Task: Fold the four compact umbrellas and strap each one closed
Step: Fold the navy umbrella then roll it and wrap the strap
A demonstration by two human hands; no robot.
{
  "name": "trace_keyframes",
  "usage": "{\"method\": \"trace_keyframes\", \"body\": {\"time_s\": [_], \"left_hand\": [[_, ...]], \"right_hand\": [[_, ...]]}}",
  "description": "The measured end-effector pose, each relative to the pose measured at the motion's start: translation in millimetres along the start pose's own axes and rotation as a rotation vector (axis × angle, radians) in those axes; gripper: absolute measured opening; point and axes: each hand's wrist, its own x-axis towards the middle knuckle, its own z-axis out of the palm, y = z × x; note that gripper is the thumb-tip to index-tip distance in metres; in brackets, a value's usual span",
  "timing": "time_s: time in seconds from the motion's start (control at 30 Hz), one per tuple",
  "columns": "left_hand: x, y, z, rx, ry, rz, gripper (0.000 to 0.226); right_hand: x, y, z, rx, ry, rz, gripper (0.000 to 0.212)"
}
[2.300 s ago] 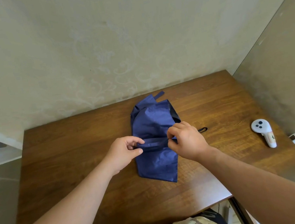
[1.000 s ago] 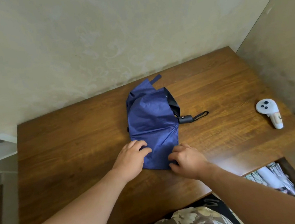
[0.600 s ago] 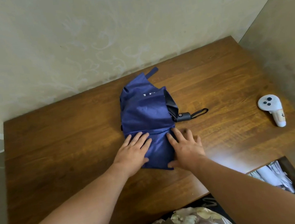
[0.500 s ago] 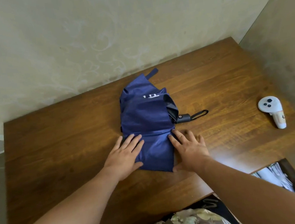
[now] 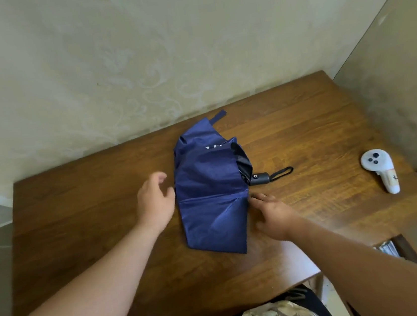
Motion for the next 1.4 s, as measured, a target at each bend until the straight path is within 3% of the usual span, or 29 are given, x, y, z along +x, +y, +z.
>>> {"method": "trace_keyframes", "body": {"time_s": [0.17, 0.23, 0.33, 0.43, 0.53, 0.7, 0.83, 1.0, 1.17, 1.3, 1.4], "left_hand": [[28.1, 43.9, 3.5, -0.184, -0.264, -0.067, 0.079], [30.1, 46.9, 4.6, -0.3, -0.358, -0.131, 0.082], [25.7, 44.1, 2.6, -0.357, -0.33, -0.111, 0.073], [15.3, 42.9, -4.0, -0.362, -0.297, -0.064, 0.064], [6.6, 43.3, -11.0, -0.325, -0.277, -0.045, 0.062], [-6.8, 46.2, -24.4, -0.351, -0.259, -0.051, 0.063], [-10.8, 52.7, -35.7, -0.544, -0.368, -0.184, 0.069], [-8.1, 56.9, -41.4, -0.775, -0.465, -0.395, 0.046], [-12.3, 52.9, -45.4, -0.867, -0.451, -0.42, 0.05], [-13.7, 47.3, -43.6, -1.098, -0.372, -0.528, 0.041], [-19.3, 47.0, -42.8, -1.062, -0.389, -0.602, 0.036]], "right_hand": [[-9.9, -6.1, -40.5, 0.158, 0.251, 0.103, 0.036], [-12.7, -16.3, -52.4, 0.264, 0.365, 0.061, 0.036], [-8.6, -30.0, -61.6, 0.345, 0.468, -0.023, 0.051], [-2.8, -46.3, -67.5, 0.376, 0.486, -0.062, 0.076], [1.1, -61.5, -70.5, 0.345, 0.468, -0.077, 0.086], [1.0, -77.1, -74.9, 0.312, 0.564, -0.11, 0.055], [-1.9, -81.4, -79.8, 0.308, 0.635, -0.141, 0.033], [-8.9, -76.0, -80.0, 0.324, 0.601, -0.132, 0.03], [-16.6, -67.9, -78.5, 0.325, 0.598, -0.11, 0.031], [-21.8, -63.7, -77.2, 0.384, 0.619, -0.078, 0.027], [-25.9, -64.1, -77.6, 0.421, 0.633, -0.075, 0.023]]}}
